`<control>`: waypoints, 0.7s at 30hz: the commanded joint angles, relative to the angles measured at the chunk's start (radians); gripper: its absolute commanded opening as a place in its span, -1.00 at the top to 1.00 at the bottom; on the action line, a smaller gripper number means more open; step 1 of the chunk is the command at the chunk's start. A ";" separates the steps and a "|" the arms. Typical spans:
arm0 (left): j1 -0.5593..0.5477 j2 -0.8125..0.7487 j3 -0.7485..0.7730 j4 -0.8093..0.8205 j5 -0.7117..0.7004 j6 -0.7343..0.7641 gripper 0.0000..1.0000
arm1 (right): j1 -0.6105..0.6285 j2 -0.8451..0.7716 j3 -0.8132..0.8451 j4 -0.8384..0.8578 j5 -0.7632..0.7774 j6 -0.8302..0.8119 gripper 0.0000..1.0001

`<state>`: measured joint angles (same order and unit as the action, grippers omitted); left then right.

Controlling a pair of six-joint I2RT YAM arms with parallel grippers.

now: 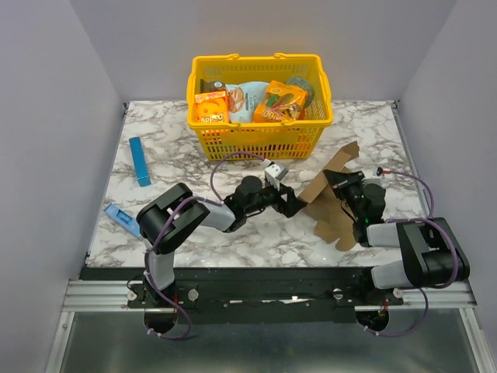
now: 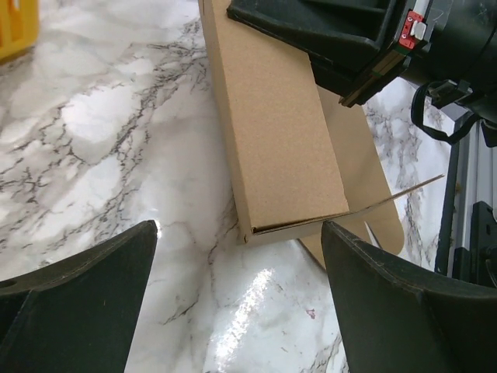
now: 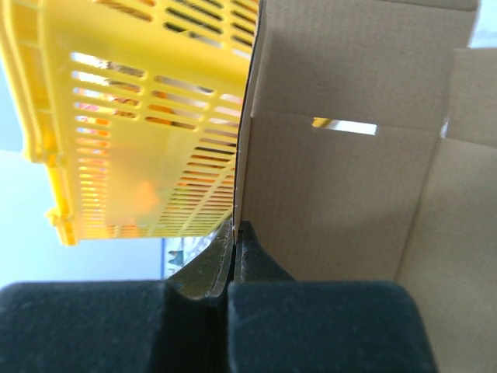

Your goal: Fold the paper box

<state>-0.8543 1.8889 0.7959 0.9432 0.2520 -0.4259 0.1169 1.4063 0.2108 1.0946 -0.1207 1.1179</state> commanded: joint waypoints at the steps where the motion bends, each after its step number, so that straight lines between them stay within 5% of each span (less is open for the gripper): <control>1: 0.040 -0.074 -0.040 0.043 0.026 0.038 -0.90 | 0.046 0.040 0.045 -0.010 -0.025 0.028 0.93; 10: 0.054 -0.177 -0.118 -0.060 -0.086 0.159 -0.93 | 0.125 0.169 0.145 0.047 0.007 0.086 0.95; 21: 0.034 -0.149 -0.207 0.063 -0.157 0.065 -0.96 | 0.145 0.307 0.130 0.220 0.023 0.109 0.95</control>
<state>-0.8062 1.7260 0.6174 0.9272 0.1486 -0.3271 0.2554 1.6646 0.3580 1.1893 -0.1200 1.2194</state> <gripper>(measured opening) 0.979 0.033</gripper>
